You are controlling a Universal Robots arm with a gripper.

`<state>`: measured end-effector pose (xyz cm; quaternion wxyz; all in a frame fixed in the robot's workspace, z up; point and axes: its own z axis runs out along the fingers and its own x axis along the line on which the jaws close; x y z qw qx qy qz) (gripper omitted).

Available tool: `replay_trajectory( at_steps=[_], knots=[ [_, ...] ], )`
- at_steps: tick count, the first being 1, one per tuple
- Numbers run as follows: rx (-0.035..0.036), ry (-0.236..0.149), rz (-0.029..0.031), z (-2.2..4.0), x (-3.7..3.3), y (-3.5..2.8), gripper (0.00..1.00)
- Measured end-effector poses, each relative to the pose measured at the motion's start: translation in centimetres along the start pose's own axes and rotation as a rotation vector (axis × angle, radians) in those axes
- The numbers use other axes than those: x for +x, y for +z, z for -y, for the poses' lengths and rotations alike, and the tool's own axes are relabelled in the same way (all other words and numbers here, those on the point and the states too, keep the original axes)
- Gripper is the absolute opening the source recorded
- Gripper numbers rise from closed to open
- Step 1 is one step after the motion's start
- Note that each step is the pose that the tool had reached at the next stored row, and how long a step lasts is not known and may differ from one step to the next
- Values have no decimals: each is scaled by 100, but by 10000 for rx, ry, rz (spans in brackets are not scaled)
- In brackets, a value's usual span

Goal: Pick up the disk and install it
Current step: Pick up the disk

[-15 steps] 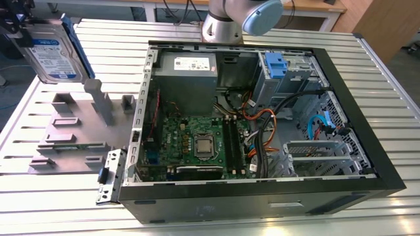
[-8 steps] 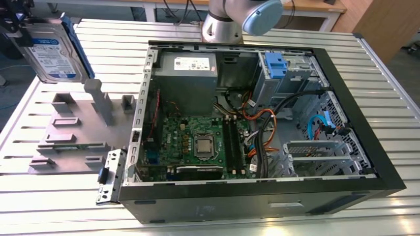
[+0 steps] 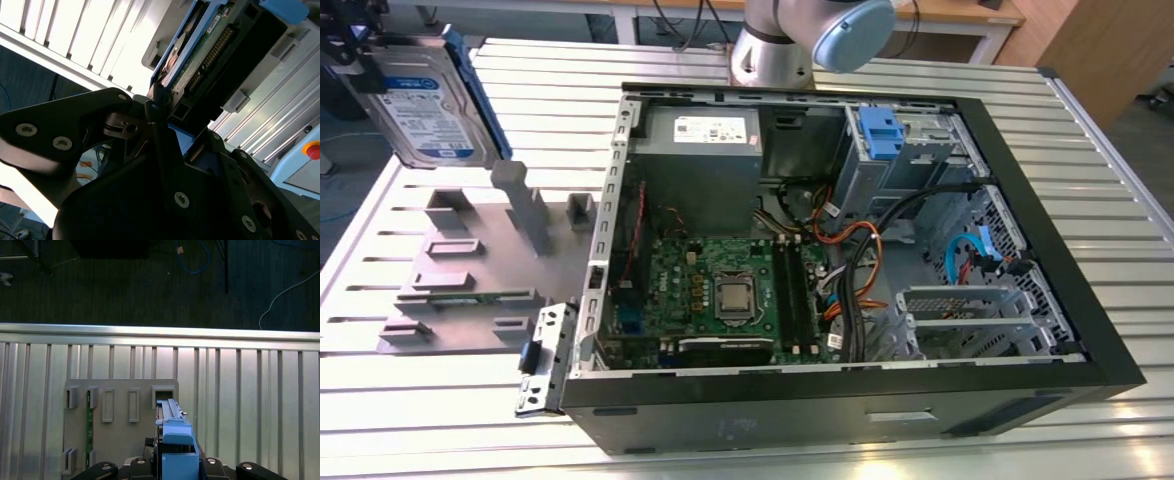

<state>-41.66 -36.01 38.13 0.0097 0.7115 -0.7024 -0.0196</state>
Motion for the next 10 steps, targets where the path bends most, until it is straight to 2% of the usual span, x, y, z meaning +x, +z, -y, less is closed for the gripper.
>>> replay_trajectory(
  at_steps=[10],
  knots=[
    [1,2,-5,-1,0,-21,36]
  ],
)
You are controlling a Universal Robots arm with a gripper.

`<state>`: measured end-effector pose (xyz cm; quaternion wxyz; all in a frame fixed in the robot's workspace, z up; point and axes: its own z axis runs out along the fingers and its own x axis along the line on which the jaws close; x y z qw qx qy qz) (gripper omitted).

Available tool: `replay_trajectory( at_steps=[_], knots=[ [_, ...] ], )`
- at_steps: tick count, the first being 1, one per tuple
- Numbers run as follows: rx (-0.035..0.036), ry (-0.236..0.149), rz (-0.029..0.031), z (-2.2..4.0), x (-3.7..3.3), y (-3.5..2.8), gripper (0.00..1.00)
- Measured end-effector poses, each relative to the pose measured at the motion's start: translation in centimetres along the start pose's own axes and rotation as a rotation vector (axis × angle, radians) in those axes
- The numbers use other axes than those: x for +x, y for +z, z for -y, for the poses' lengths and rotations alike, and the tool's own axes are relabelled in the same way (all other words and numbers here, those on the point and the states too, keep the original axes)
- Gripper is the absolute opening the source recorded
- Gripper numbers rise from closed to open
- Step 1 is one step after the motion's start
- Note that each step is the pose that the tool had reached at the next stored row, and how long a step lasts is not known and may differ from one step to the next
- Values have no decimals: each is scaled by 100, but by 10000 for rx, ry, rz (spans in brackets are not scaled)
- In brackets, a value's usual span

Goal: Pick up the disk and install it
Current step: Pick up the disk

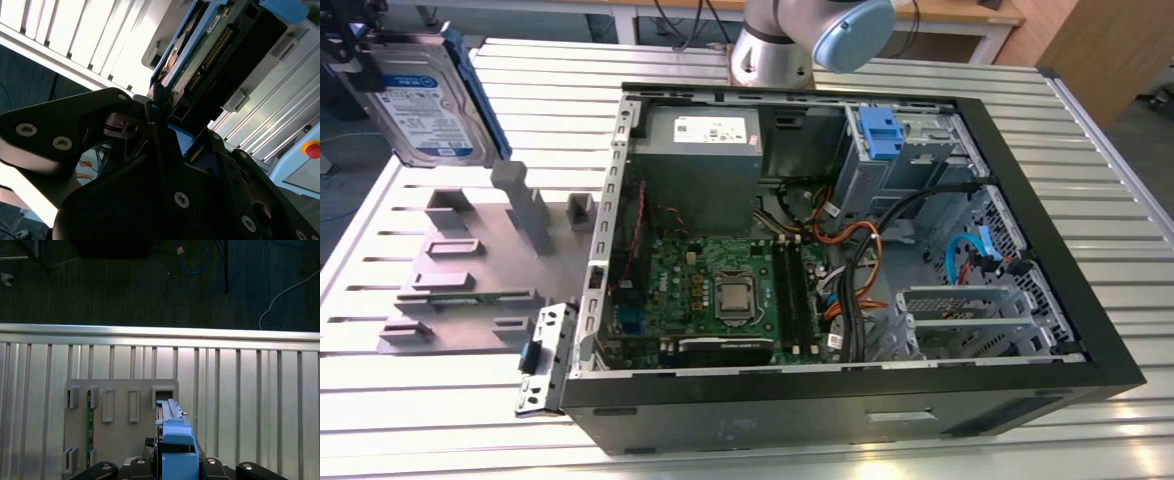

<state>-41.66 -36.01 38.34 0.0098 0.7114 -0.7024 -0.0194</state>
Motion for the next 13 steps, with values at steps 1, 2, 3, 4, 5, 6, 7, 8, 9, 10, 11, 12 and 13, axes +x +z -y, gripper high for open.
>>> replay_trajectory(
  at_steps=[1,2,3,4,5,6,7,8,9,10,11,12,13],
  knots=[
    [-1,0,-1,0,0,-2,36],
    [0,1,-2,0,0,-4,36],
    [0,1,-2,-1,0,-6,36],
    [-1,0,-3,-1,0,-8,36],
    [0,1,-3,-1,0,-10,36],
    [-1,1,-4,-1,0,-12,36],
    [-1,1,-4,-1,0,-14,36],
    [-1,1,-5,-1,0,-16,36],
    [-1,1,-5,-1,0,-19,36],
    [-1,0,-5,-1,0,-21,36],
    [0,0,-5,-1,0,-23,36],
    [0,0,-6,-1,0,-25,36],
    [0,0,-5,-1,0,-27,36]
  ],
)
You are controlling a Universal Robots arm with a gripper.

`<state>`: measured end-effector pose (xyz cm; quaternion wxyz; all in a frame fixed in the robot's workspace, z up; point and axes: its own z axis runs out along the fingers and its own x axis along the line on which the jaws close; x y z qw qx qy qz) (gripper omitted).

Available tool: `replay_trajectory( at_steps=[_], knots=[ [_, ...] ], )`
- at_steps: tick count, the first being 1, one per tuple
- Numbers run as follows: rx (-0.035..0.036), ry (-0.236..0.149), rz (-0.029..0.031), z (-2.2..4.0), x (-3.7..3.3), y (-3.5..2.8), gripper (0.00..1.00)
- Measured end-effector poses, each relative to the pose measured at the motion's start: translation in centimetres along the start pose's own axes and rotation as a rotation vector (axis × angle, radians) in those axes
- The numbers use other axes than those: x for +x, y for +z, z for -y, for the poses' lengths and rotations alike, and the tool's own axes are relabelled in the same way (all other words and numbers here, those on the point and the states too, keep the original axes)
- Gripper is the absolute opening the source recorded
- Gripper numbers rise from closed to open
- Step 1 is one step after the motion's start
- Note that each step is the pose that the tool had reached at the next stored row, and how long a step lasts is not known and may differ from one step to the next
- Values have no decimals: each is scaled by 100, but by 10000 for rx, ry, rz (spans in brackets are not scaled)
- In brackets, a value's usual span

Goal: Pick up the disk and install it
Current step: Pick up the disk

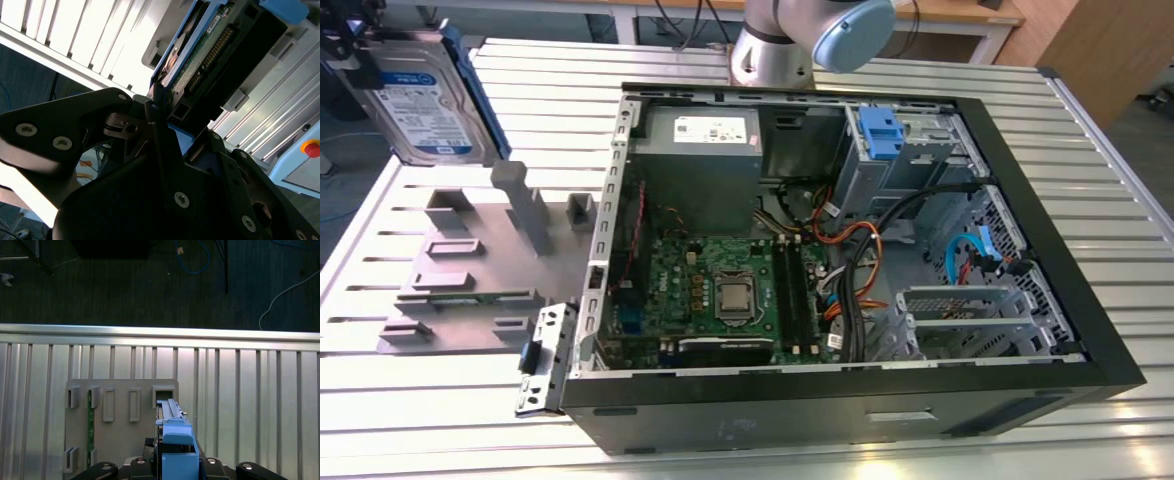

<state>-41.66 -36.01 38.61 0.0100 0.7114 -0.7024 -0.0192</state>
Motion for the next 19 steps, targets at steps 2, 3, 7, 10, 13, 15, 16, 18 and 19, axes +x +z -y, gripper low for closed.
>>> replay_trajectory(
  at_steps=[2,3,7,10,13,15,16,18,19],
  knots=[
    [-1,0,-1,0,0,-4,36],
    [-1,0,-1,0,0,-6,36],
    [-1,0,-1,-1,0,-15,36],
    [-1,0,-1,-1,0,-21,36],
    [0,0,-1,-1,0,-30,36],
    [-1,0,-1,-2,0,-35,36],
    [-1,0,-1,-2,0,-36,36],
    [0,0,-1,-2,-1,-40,36],
    [-1,0,-1,-2,-1,-42,36]
  ],
)
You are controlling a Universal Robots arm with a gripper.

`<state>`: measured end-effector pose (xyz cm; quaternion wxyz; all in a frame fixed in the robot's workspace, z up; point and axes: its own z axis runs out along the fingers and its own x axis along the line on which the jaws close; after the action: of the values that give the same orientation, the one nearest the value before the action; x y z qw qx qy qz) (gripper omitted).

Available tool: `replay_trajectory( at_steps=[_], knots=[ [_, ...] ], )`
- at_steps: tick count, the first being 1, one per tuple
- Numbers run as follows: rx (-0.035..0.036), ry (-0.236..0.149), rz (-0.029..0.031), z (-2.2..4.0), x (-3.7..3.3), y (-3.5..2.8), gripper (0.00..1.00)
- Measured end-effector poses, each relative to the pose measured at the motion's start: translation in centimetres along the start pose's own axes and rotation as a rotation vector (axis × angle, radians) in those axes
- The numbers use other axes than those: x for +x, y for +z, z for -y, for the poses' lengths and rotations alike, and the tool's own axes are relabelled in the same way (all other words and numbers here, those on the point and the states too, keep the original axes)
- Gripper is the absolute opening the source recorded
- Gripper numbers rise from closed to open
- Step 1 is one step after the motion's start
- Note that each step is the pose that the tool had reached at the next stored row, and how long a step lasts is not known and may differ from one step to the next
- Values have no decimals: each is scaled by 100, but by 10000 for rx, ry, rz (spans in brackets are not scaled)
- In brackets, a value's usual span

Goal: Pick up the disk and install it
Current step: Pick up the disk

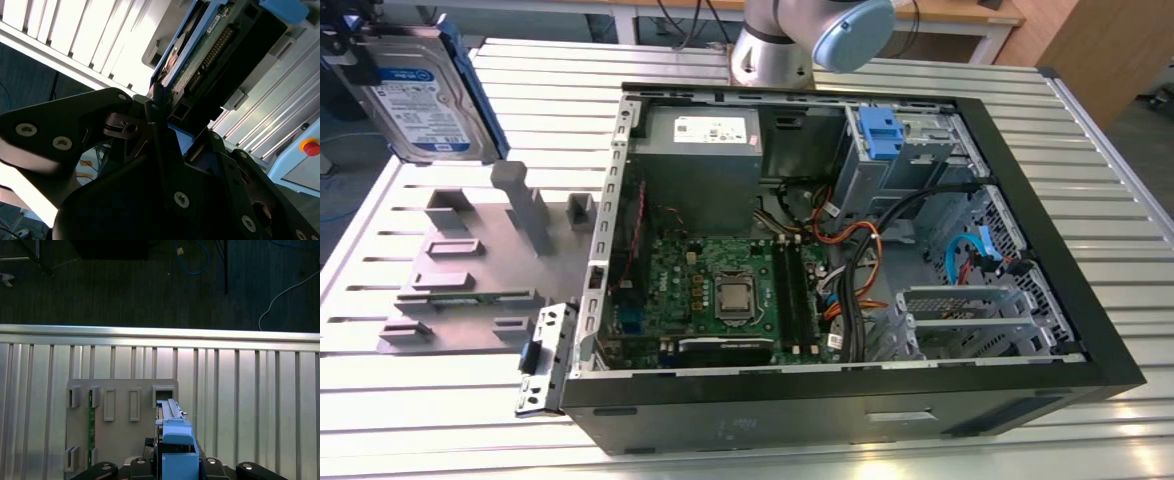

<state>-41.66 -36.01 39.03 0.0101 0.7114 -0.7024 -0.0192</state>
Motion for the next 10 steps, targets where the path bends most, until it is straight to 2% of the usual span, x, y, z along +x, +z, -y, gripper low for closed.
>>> replay_trajectory(
  at_steps=[3,5,10],
  knots=[
    [1,0,0,0,0,-5,36],
    [0,0,0,-2,-1,-50,36],
    [0,0,0,-3,-1,-58,36]
  ],
)
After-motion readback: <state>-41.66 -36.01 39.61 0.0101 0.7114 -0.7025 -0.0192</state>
